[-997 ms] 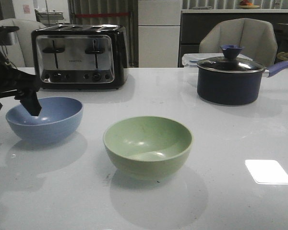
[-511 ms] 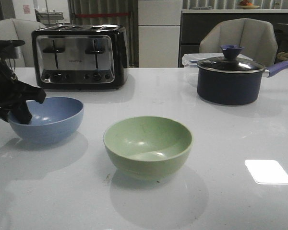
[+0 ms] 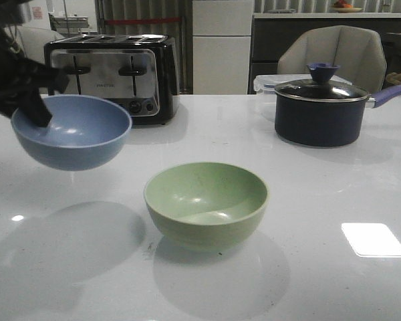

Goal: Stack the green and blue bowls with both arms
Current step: 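Lift the blue bowl with the left gripper and carry it over the green bowl, then lower the blue bowl into the green bowl and open the left gripper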

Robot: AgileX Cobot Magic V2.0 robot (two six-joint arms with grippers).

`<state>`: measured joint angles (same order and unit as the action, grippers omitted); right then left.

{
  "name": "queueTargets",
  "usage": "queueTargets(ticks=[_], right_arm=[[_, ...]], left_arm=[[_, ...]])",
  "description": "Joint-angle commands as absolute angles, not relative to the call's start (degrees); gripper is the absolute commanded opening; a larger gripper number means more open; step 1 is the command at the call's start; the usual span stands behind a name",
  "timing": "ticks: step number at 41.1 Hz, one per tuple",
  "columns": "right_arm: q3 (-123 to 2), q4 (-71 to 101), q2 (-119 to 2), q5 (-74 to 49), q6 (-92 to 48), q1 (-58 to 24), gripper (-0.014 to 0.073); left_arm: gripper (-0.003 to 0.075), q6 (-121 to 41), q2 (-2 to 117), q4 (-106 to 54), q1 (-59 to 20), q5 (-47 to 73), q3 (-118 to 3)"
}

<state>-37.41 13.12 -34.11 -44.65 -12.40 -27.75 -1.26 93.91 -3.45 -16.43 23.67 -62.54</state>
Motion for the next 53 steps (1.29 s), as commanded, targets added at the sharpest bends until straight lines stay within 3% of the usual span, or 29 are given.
queueTargets(ticks=[1, 18, 37, 53], right_arm=[[-39.1, 13.3, -34.0, -41.0, -13.0, -27.7, 0.0382], [-39.1, 13.3, -34.0, -41.0, -13.0, -27.7, 0.0382], [-39.1, 13.3, -34.0, -41.0, -13.0, -27.7, 0.0382], [-39.1, 13.3, -34.0, -41.0, -13.0, -27.7, 0.0382]], left_arm=[[0.0093, -1.3, 89.3, -3.7, -20.3, 21.4, -64.2], [0.0093, -1.3, 89.1, -8.3, -35.1, 18.1, -64.2], [0.0093, -1.3, 89.4, -13.8, -35.7, 16.2, -64.2], [0.0093, -1.3, 97.0, -15.0, -37.6, 14.5, -64.2]])
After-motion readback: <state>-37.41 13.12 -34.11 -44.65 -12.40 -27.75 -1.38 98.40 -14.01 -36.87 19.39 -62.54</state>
